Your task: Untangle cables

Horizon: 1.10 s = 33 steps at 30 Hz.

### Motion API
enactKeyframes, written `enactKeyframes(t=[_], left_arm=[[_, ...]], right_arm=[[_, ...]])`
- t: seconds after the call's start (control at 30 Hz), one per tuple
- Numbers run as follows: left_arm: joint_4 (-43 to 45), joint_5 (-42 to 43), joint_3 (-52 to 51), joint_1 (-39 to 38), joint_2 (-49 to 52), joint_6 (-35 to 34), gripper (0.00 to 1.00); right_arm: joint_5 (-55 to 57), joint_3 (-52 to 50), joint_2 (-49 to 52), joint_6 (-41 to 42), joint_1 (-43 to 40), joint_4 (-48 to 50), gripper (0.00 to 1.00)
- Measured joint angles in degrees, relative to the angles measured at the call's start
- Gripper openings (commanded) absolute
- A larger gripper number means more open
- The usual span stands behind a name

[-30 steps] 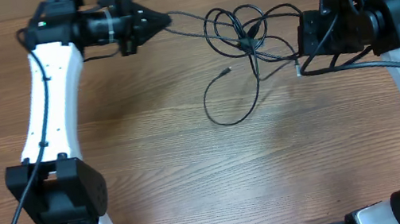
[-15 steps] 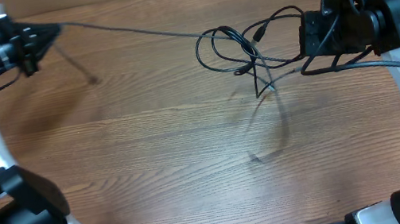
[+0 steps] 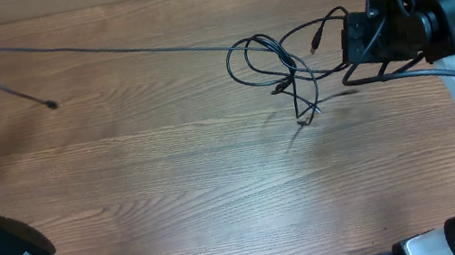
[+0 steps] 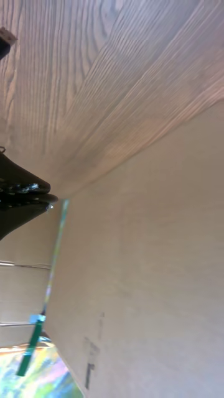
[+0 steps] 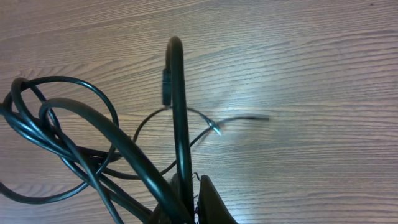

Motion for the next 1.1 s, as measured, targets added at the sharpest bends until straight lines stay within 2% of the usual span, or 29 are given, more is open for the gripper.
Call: enactKeyframes(t=[0.13, 0.17, 0.27, 0.3, 0.6, 0.8, 0.93, 1.07, 1.1], left_arm=[[0.0, 0.0, 0.0, 1.4, 0.0, 0.0, 0.04], [0.0, 0.0, 0.0, 1.4, 0.0, 0.0, 0.18], [0.1, 0.1, 0.0, 0.7, 0.0, 0.0, 0.86], [0.0, 0.1, 0.0, 0.4, 0.0, 0.1, 1.00], [0.0, 2.4, 0.0, -4.5, 0.0, 2.0, 1.00], [-1.9, 7.4, 0.0, -11.8, 0.0, 5.9, 1.00], [-5.8, 7.7, 0.0, -20.3, 0.0, 8.1, 1.00], [-12.0, -2.9, 0.1, -34.2, 0.0, 9.4, 1.00], [-12.0, -3.8, 0.1, -35.0, 0.0, 9.5, 1.00]], right_arm=[[0.0, 0.0, 0.0, 0.0, 0.0, 0.0, 0.04], [0.1, 0.0, 0.0, 0.0, 0.0, 0.0, 0.04], [0.4, 0.0, 0.0, 0.0, 0.0, 0.0, 0.04], [0.5, 0.0, 0.0, 0.0, 0.0, 0.0, 0.04], [1.2, 0.0, 0.0, 0.0, 0.0, -0.1, 0.04], [1.3, 0.0, 0.0, 0.0, 0.0, 0.3, 0.04], [1.3, 0.0, 0.0, 0.1, 0.0, 0.7, 0.04], [1.3, 0.0, 0.0, 0.0, 0.0, 1.4, 0.04], [1.3, 0.0, 0.0, 0.0, 0.0, 1.4, 0.04]])
